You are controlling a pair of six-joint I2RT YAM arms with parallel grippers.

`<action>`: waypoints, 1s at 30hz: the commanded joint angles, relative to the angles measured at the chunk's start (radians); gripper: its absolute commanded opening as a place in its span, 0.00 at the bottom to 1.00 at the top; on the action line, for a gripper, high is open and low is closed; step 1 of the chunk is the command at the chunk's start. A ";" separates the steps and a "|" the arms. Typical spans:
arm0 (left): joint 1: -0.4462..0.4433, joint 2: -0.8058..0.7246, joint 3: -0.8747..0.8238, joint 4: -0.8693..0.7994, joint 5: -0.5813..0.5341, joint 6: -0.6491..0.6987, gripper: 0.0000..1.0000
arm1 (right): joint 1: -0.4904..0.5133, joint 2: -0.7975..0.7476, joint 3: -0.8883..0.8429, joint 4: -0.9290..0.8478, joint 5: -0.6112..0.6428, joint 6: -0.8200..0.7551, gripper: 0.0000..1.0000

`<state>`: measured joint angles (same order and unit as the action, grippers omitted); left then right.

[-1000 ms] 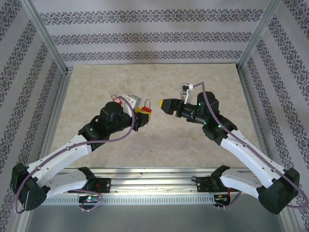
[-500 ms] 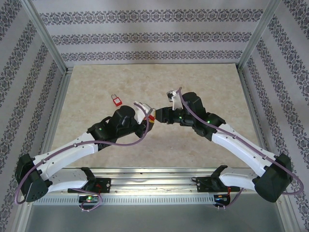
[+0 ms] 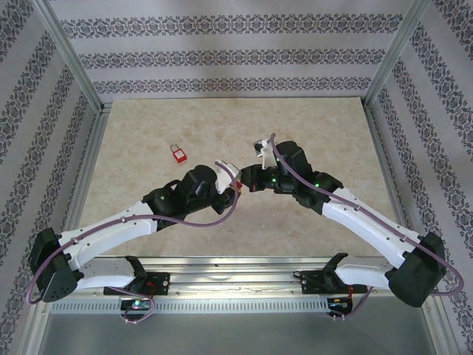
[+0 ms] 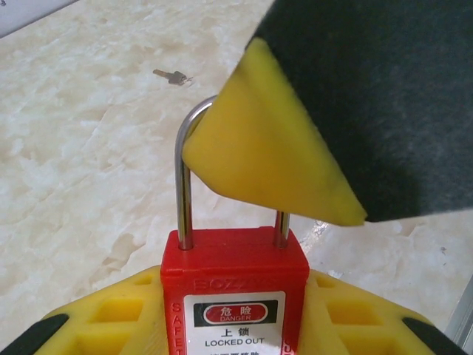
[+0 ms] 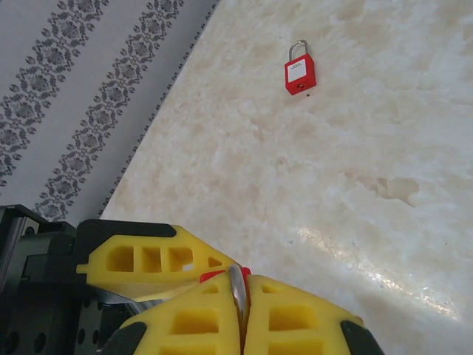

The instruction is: Unlock with the key

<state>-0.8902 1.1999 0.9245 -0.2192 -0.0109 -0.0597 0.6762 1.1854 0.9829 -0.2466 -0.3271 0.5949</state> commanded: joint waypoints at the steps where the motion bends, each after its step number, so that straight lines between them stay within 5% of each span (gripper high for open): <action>1: -0.022 -0.016 -0.057 0.010 -0.081 0.009 0.00 | -0.076 -0.063 0.022 -0.019 0.063 0.096 0.00; 15: -0.178 0.017 -0.164 0.095 -0.479 0.070 0.00 | -0.133 -0.080 -0.005 -0.031 0.063 0.351 0.00; 20: -0.182 0.002 -0.176 0.130 -0.424 0.095 0.00 | -0.148 -0.092 -0.028 -0.013 0.056 0.358 0.45; 30: -0.181 -0.033 -0.185 0.151 -0.328 0.107 0.00 | -0.173 -0.095 -0.026 -0.047 -0.031 0.233 0.49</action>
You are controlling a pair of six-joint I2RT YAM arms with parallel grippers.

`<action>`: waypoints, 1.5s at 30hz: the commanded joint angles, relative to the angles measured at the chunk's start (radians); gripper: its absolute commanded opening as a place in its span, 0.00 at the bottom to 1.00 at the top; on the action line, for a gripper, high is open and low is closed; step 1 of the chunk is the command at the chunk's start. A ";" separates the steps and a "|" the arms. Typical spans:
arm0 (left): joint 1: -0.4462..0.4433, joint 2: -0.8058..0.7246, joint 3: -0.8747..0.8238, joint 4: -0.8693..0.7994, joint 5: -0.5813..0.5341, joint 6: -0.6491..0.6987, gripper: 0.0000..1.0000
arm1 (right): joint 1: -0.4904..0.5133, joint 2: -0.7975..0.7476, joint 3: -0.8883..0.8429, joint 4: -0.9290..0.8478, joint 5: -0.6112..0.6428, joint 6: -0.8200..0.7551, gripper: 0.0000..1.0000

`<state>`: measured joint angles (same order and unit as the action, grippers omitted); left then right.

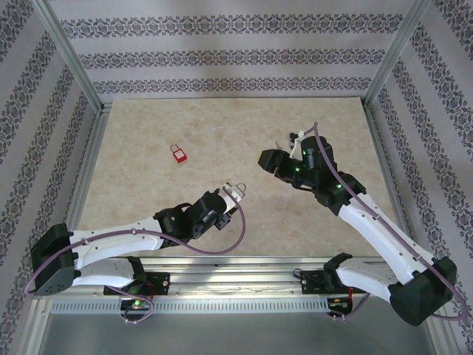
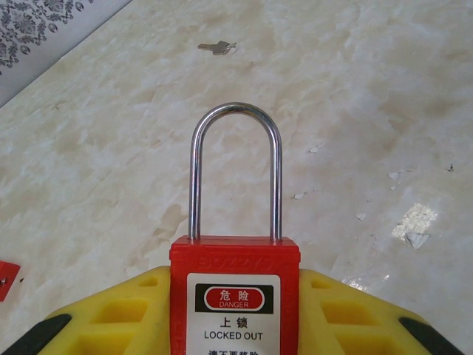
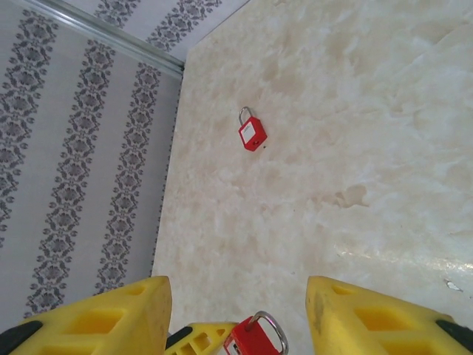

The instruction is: Unlock with the key

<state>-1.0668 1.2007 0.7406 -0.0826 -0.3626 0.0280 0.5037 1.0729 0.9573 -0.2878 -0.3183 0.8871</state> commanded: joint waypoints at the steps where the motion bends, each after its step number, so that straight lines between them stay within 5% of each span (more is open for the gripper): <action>1: -0.002 -0.039 -0.003 0.022 0.043 0.013 0.00 | 0.003 0.022 -0.011 0.002 -0.057 -0.069 0.49; 8: 0.033 -0.058 0.008 0.024 0.218 -0.070 0.00 | 0.086 0.007 -0.100 0.046 -0.036 -0.124 0.46; 18: 0.053 -0.070 -0.028 0.099 0.273 -0.114 0.00 | 0.172 0.036 -0.130 0.052 0.010 -0.123 0.42; 25: 0.059 -0.081 -0.041 0.119 0.272 -0.121 0.00 | 0.196 0.059 -0.140 0.059 0.019 -0.109 0.32; 31: 0.061 -0.070 -0.047 0.131 0.265 -0.126 0.00 | 0.200 0.059 -0.157 0.072 0.012 -0.087 0.13; 36: 0.064 -0.064 -0.050 0.133 0.293 -0.128 0.00 | 0.198 0.056 -0.156 0.063 0.022 -0.079 0.00; 45: 0.064 -0.082 -0.157 0.145 0.308 -0.168 0.00 | 0.030 -0.020 -0.126 -0.007 -0.005 -0.080 0.00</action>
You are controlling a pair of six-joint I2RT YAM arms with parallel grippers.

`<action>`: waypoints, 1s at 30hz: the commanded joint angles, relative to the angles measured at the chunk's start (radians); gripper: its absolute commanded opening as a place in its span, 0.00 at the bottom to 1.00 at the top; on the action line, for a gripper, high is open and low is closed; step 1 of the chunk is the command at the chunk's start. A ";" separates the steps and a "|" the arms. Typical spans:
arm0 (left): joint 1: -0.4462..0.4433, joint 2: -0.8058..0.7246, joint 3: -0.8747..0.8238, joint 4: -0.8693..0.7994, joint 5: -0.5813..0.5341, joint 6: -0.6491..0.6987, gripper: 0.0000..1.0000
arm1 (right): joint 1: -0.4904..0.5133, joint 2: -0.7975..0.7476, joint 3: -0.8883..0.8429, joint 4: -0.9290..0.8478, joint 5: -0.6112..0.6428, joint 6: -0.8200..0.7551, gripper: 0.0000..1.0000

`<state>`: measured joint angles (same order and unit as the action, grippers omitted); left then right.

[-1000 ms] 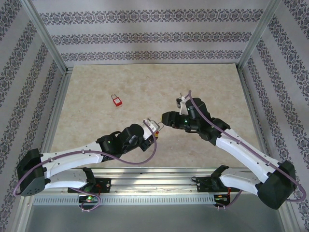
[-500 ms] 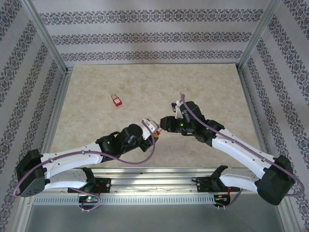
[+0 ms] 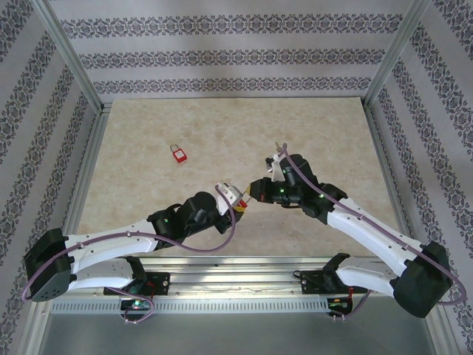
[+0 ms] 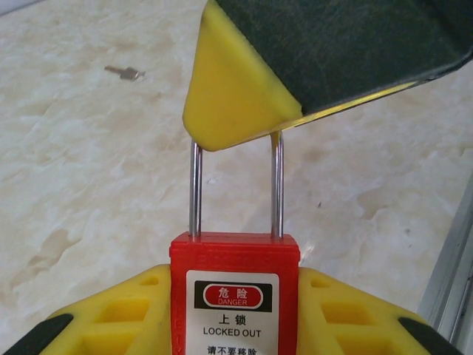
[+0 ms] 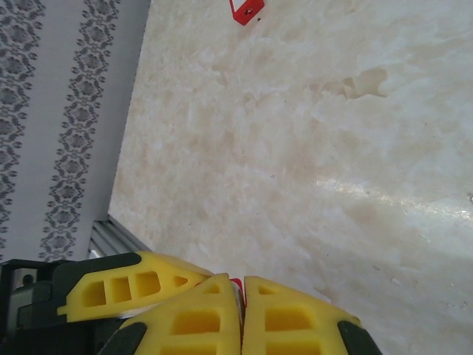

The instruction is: Unlock with the key

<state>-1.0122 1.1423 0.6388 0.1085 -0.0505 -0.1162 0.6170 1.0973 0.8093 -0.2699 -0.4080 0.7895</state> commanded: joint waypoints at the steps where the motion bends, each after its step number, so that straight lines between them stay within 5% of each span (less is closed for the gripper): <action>1: 0.009 -0.021 -0.067 -0.044 0.000 -0.032 0.00 | -0.099 -0.050 0.027 -0.030 0.075 0.014 0.00; 17: 0.009 -0.011 -0.068 -0.049 0.051 -0.035 0.00 | -0.121 -0.063 0.037 -0.032 0.021 -0.020 0.00; 22: 0.007 -0.024 -0.070 -0.056 -0.033 -0.019 0.00 | -0.155 -0.068 -0.001 -0.023 0.051 0.061 0.00; 23: 0.004 -0.021 -0.063 -0.054 -0.038 -0.011 0.00 | -0.157 -0.064 -0.008 -0.015 0.052 0.079 0.06; 26: -0.007 -0.005 -0.022 -0.072 -0.040 0.027 0.00 | -0.151 -0.043 0.002 -0.005 0.025 0.074 0.46; 30: -0.007 0.014 0.023 -0.099 -0.007 0.074 0.00 | -0.162 -0.065 0.011 -0.034 0.045 0.034 0.58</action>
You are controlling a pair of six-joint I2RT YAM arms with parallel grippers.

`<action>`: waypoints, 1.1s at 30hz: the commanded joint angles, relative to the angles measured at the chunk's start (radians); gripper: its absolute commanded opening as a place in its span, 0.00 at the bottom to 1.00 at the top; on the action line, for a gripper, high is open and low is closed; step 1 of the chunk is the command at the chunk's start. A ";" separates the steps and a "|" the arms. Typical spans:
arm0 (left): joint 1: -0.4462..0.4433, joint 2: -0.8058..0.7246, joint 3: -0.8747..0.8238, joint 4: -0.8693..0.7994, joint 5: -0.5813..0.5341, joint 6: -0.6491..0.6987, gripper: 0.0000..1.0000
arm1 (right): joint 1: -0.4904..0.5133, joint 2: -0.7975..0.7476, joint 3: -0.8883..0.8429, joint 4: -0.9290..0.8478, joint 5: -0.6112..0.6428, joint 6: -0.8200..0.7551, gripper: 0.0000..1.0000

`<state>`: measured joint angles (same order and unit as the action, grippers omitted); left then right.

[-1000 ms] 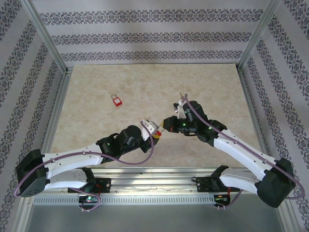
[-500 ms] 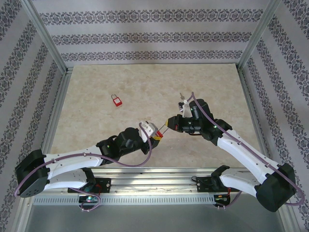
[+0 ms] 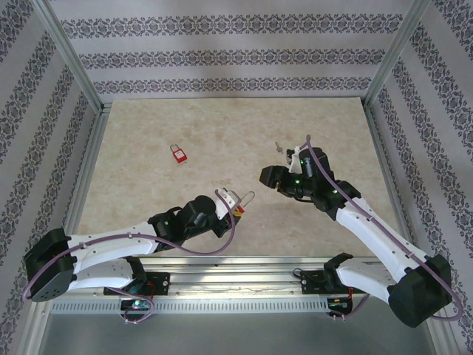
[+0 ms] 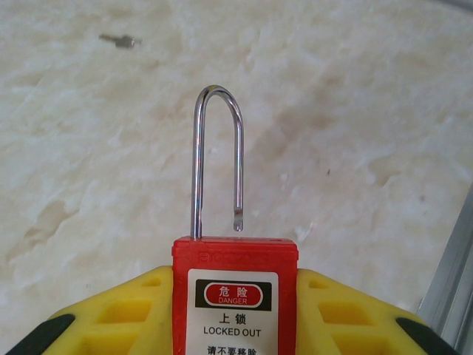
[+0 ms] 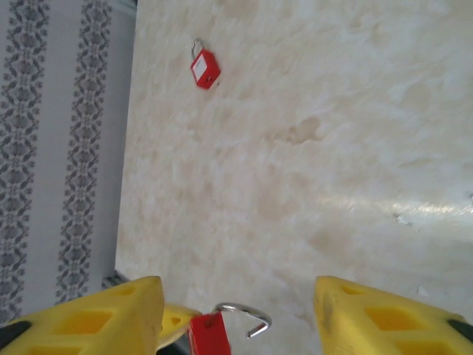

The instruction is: Unlock with the key

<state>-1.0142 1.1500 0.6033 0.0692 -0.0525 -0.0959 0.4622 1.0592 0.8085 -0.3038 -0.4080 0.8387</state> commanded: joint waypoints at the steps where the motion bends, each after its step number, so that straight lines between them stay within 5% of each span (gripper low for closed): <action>1: -0.006 0.011 0.065 -0.067 -0.005 0.061 0.00 | -0.010 -0.031 0.013 -0.003 0.042 -0.022 0.58; 7: -0.006 0.012 0.094 -0.087 0.023 0.079 0.00 | -0.002 0.003 0.027 0.008 -0.057 -0.115 0.59; 20: -0.006 0.039 0.105 -0.069 -0.004 0.071 0.00 | 0.201 0.002 -0.060 0.103 0.044 0.012 0.54; 33: -0.006 0.036 0.095 -0.049 0.036 0.029 0.00 | 0.222 0.042 -0.111 0.198 0.083 0.031 0.57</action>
<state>-1.0142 1.1889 0.6777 -0.0013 -0.0410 -0.0456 0.6788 1.0878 0.7063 -0.1612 -0.3584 0.8665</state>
